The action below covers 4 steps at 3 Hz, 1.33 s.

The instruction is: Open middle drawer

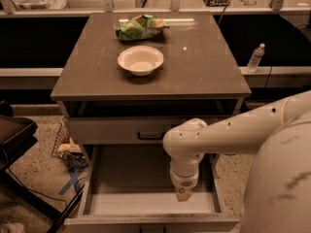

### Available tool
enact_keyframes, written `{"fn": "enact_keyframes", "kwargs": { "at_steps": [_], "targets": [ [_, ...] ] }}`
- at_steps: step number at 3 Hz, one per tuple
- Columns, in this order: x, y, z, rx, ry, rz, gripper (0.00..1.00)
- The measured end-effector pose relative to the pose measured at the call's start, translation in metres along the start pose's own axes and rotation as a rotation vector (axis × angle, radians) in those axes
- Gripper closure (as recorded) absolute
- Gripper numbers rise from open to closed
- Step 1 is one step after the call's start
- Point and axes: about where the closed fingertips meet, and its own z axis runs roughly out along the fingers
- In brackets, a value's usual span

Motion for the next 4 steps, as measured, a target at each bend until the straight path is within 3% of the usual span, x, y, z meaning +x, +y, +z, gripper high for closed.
{"fn": "enact_keyframes", "kwargs": {
  "at_steps": [1, 2, 4],
  "targets": [
    [0.006, -0.014, 0.017, -0.007, -0.017, -0.018, 1.0],
    [0.009, -0.013, 0.069, -0.022, -0.133, -0.03, 1.0],
    [0.008, -0.002, 0.117, -0.042, -0.272, -0.049, 1.0]
  ]
}}
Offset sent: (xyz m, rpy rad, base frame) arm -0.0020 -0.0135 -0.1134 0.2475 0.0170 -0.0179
